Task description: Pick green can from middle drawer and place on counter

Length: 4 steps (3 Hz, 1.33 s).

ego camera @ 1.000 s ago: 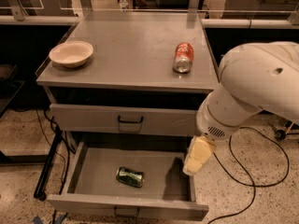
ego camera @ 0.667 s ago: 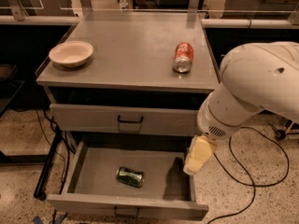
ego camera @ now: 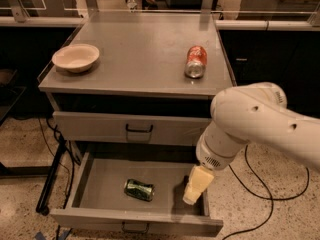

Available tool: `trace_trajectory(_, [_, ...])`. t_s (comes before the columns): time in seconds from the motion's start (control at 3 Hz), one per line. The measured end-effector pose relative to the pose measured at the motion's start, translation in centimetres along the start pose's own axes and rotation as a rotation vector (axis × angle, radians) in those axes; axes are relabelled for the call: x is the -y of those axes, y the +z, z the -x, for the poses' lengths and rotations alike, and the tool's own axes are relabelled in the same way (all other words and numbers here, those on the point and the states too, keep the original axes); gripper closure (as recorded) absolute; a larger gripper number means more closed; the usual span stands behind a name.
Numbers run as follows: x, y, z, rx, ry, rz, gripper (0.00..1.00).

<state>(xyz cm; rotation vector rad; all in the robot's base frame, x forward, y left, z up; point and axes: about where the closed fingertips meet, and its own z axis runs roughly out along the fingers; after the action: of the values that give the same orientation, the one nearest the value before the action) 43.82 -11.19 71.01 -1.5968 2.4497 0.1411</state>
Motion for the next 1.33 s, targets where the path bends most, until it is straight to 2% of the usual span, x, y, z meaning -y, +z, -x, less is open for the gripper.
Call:
trace_trajectory(0.33, [0.0,3.3,0.4,0.012,0.041,0.044,0.0])
trace_trajectory(0.67, [0.0,3.7,0.4,0.013,0.045,0.05,0.0])
trace_trajectory(1.0, [-0.5,5.0,-0.3,0.061,0.072,0.093,0.0])
trace_trajectory(1.33, [-0.8,9.2,0.3,0.135,0.115,0.154,0.0])
